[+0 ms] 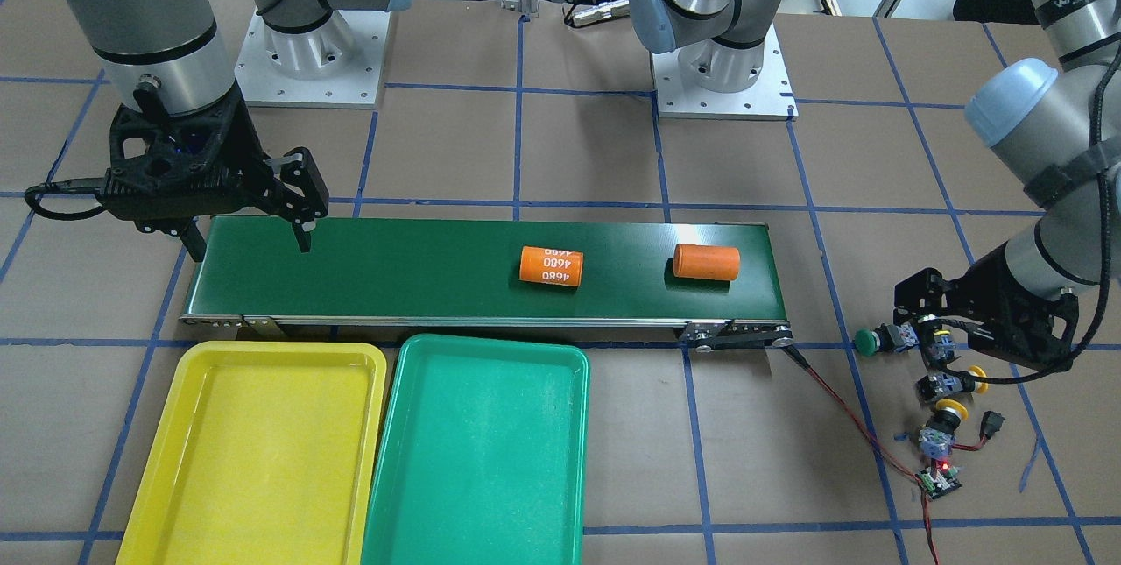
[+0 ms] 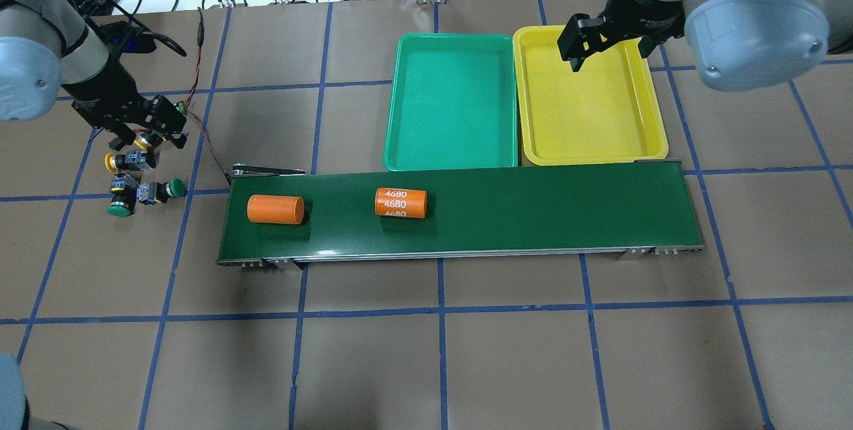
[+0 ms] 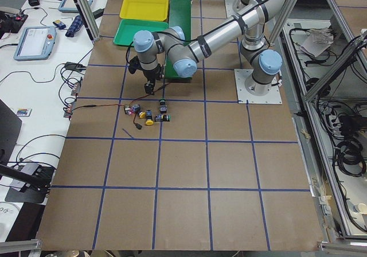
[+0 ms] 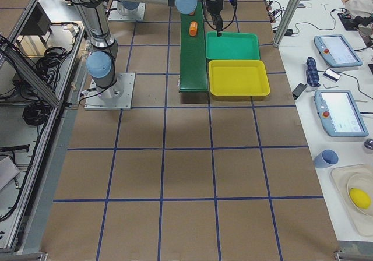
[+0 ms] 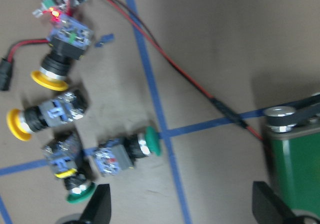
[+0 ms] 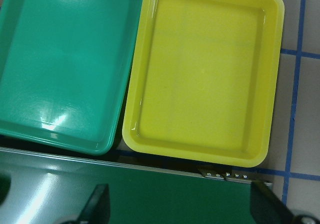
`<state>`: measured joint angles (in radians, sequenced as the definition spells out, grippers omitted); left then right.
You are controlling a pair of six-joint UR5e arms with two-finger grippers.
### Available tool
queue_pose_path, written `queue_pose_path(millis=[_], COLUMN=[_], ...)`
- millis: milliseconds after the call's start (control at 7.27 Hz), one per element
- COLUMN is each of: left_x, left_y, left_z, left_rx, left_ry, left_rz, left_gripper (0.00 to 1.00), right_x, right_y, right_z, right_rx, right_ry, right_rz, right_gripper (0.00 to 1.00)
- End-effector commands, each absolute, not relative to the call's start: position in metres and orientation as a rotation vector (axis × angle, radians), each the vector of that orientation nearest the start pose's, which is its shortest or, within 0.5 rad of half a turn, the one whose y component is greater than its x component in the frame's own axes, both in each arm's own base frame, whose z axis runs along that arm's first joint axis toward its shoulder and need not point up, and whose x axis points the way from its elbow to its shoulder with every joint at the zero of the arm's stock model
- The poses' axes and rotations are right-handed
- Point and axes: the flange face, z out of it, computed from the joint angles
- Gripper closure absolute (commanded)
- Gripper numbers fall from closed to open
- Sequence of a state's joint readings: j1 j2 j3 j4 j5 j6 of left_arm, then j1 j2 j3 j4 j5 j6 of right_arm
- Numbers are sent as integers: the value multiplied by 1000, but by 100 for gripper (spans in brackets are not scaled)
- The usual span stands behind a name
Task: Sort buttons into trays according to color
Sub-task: 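Move the left gripper back and grasp the yellow-capped button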
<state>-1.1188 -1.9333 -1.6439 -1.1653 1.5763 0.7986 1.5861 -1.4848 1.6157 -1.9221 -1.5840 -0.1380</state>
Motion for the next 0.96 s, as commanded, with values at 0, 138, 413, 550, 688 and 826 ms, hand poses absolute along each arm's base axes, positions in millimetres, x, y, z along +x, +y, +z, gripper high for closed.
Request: queue_pose_path(millis=[0, 138, 413, 550, 688, 826], left_x=[165, 174, 181, 182, 183, 184], left_y=[-631, -651, -663, -667, -669, -670], left_z=[256, 243, 209, 201, 193, 189], left_rx=[800, 889, 934, 956, 991, 998], left_ry=[3032, 3010, 3022, 3011, 2999, 2997], left_rz=[1, 5, 47, 37, 34, 34], left_gripper=[0, 0, 0, 0, 1, 6], right_x=[140, 140, 140, 140, 140, 140], right_y=[-542, -542, -542, -542, -542, -542], right_z=[459, 460, 459, 459, 459, 459], right_rx=[-239, -239, -239, -239, -239, -239], right_ry=[3141, 3139, 3141, 3142, 3141, 3139], right_rz=[-345, -347, -345, -345, -345, -345], right_gripper=[0, 0, 0, 0, 0, 0])
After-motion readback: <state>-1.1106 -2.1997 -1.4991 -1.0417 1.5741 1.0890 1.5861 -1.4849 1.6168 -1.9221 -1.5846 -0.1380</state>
